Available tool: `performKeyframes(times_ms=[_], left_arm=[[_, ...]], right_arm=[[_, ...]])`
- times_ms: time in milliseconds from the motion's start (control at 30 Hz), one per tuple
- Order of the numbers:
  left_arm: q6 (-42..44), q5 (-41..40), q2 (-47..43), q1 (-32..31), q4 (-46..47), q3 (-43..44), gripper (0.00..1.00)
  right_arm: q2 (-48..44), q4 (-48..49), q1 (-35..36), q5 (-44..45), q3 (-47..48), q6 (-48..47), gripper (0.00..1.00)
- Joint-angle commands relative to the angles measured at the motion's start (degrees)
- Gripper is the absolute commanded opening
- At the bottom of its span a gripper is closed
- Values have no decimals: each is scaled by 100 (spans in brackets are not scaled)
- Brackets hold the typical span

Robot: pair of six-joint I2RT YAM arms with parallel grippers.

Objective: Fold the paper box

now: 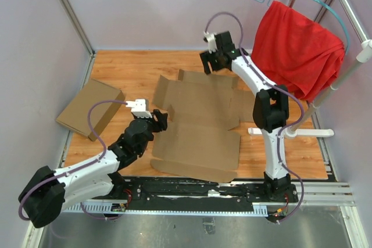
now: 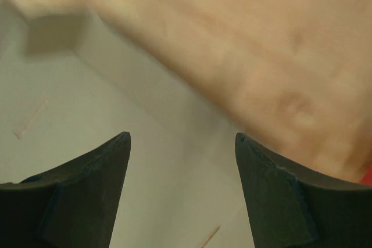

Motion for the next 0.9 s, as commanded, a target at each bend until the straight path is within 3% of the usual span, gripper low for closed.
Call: performKeyframes(times_ms=[0, 100, 233, 500, 700, 867], left_arm=[[-331, 551, -232, 782, -257, 156, 67], [-291, 1111, 123, 1354, -494, 634, 65], [-55, 1128, 955, 1487, -778, 1367, 64], [-8, 1193, 1469, 1551, -700, 1655, 62], [60, 1175, 1529, 1773, -835, 1757, 62], [28, 1411, 1712, 2042, -980, 1893, 61]], right_arm=[[-1229, 1529, -587, -618, -2393, 1297, 75], [-1504, 1628, -759, -46, -3003, 1512, 76], [-1472, 1138, -900, 361, -2967, 1555, 77], [-1506, 1460, -1268, -99, -3286, 1745, 75], [-745, 825, -1393, -397, -2252, 1701, 72], [-505, 804, -1404, -575, -2125, 1783, 67]])
